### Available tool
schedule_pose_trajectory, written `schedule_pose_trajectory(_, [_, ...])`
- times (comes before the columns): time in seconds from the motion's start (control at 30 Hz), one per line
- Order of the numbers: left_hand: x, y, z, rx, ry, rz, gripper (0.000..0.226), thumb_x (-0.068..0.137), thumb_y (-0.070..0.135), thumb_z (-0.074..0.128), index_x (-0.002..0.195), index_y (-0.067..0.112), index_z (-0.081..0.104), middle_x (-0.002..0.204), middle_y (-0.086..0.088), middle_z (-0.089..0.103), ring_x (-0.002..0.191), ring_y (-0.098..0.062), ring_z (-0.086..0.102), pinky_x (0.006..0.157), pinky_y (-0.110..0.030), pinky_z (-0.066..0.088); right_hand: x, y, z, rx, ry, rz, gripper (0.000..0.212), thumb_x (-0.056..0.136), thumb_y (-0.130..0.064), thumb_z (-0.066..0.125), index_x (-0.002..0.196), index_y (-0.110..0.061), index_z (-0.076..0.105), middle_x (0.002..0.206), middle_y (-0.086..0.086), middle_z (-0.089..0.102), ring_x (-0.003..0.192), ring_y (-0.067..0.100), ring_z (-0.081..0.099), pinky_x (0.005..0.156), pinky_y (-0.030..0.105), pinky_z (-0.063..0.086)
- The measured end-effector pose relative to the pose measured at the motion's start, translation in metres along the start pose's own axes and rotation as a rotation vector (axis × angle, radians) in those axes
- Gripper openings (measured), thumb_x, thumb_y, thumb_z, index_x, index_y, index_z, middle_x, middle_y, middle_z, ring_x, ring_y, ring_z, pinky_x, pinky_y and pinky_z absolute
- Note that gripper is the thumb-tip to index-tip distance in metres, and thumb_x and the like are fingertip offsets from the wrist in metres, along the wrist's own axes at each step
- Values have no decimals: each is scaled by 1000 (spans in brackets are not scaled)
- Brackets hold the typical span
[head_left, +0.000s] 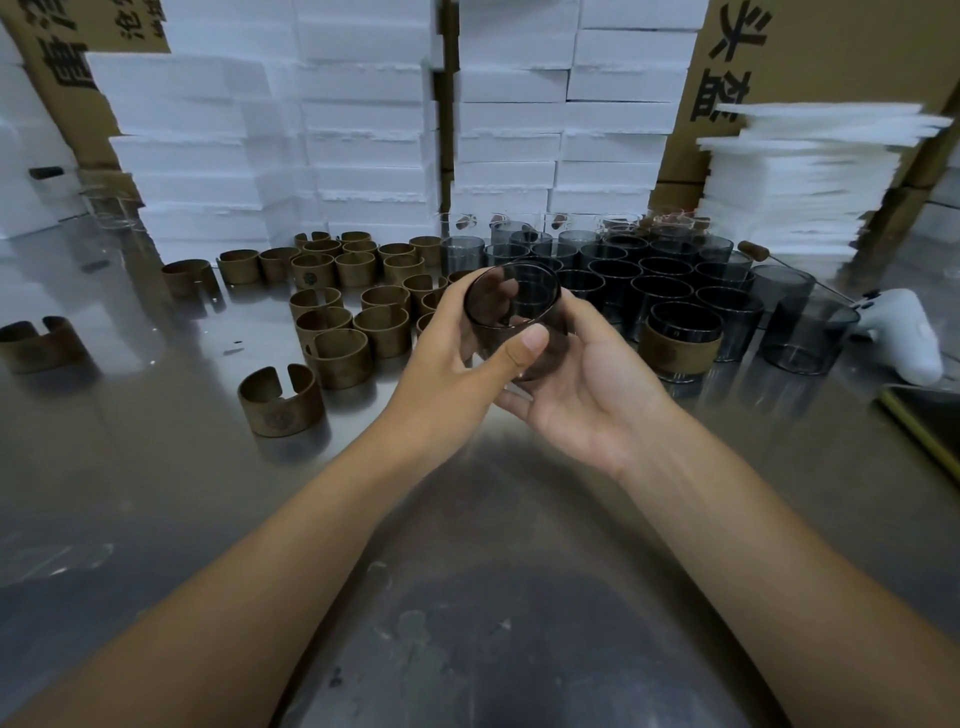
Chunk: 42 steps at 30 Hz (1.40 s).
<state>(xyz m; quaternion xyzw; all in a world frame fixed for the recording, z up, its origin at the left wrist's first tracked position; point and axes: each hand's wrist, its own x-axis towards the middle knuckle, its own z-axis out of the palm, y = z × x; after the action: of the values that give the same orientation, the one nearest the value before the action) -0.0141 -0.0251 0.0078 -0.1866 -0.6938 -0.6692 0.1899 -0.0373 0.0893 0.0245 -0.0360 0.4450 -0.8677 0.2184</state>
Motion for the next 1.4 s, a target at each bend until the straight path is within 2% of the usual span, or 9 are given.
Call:
schedule_pose_trajectory(0.17, [0,1,0,-16,-2,-2,47,73,26,62,118,25,46,116,8,58,96,5,61,84,-12,47,0,0,1,-50,13,30,54,100,-45,36,136,-8,51,132,15,58,127,27,52,103,43,43])
schedule_pose_trajectory(0.33, [0,0,-1,-2,1,-3,51,73,25,64,121,22,46,115,12,58,104,7,59,90,-13,46,2,1,-1,-127,35,79,57,98,-52,36,132,-10,56,130,13,61,119,26,59,107,43,40])
schedule_pose_trajectory(0.47, [0,-3,-4,60,-14,3,41,83,12,64,119,23,47,113,12,59,104,7,59,86,-11,45,2,0,-5,-156,71,120,57,97,-52,39,127,-8,59,123,14,65,110,26,64,98,42,46])
schedule_pose_trajectory(0.6, [0,-6,-7,119,-17,23,41,85,9,65,118,26,48,115,11,59,109,2,57,91,-14,45,2,-1,-8,-185,111,140,53,95,-52,43,113,-5,61,99,11,72,95,24,68,83,39,50])
schedule_pose_trajectory(0.8, [0,-8,-6,176,-33,54,45,82,13,68,118,30,46,113,17,58,108,5,57,92,-13,43,6,-2,-11,-148,202,14,26,95,-35,56,91,-11,65,70,1,73,77,14,68,76,28,52])
schedule_pose_trajectory(0.93, [-1,-9,-5,185,-40,57,47,81,16,69,121,27,46,112,19,58,107,8,55,90,-10,42,10,-3,-14,-79,206,-62,16,95,-22,56,86,-12,64,66,0,72,61,9,69,56,21,57])
schedule_pose_trajectory(1.03, [-1,-10,-4,182,-34,51,48,81,13,69,122,25,46,112,18,58,108,7,55,91,-10,41,11,-3,-14,-20,175,-91,16,97,-16,52,84,-11,61,64,0,72,56,9,68,51,20,55])
schedule_pose_trajectory(1.23, [-1,-11,-4,169,-36,30,50,84,6,67,127,19,44,118,13,56,112,2,54,95,-13,42,11,-1,-14,17,87,-109,20,99,-15,44,89,-14,61,69,-1,73,60,9,69,56,22,57])
schedule_pose_trajectory(1.4, [-2,-8,-2,147,-32,13,49,84,10,65,127,18,43,116,14,55,114,1,53,100,-17,41,9,-1,-11,47,23,-75,28,101,-19,40,87,-8,62,85,4,70,81,19,66,74,32,54])
